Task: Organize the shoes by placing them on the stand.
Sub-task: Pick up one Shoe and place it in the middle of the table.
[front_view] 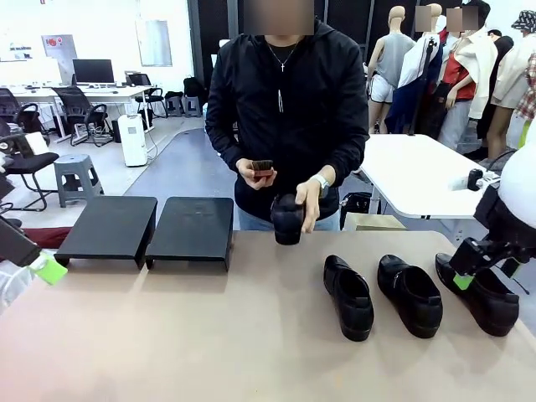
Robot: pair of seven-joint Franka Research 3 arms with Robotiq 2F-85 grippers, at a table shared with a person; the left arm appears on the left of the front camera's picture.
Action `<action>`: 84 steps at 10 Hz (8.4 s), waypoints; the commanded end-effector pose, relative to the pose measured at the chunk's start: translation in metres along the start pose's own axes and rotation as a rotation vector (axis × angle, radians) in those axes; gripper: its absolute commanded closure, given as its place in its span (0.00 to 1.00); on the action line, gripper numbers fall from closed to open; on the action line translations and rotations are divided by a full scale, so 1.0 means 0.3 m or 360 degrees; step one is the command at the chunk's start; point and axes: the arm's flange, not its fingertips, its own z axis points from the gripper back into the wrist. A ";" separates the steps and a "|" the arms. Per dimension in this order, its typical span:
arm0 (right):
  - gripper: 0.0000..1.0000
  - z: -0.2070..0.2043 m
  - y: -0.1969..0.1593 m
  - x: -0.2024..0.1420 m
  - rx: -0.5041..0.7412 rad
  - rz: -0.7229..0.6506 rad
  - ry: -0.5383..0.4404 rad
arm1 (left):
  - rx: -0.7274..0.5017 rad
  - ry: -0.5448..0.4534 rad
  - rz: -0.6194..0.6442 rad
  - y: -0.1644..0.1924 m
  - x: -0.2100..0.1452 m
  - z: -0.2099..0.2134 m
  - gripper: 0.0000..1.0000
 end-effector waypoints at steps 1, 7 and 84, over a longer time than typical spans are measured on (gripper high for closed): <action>0.00 0.007 0.008 -0.014 -0.0015 0.0029 -0.0006 | -0.0019 -0.0025 -0.0026 0.004 0.007 0.003 0.00; 0.00 -0.210 -0.016 0.146 0.0296 0.0134 0.0279 | -0.0019 -0.0025 -0.0026 0.004 0.007 0.003 0.00; 1.00 -0.439 1.217 0.439 0.0412 -0.0405 0.0615 | -0.0019 -0.0025 -0.0026 0.004 0.007 0.003 0.00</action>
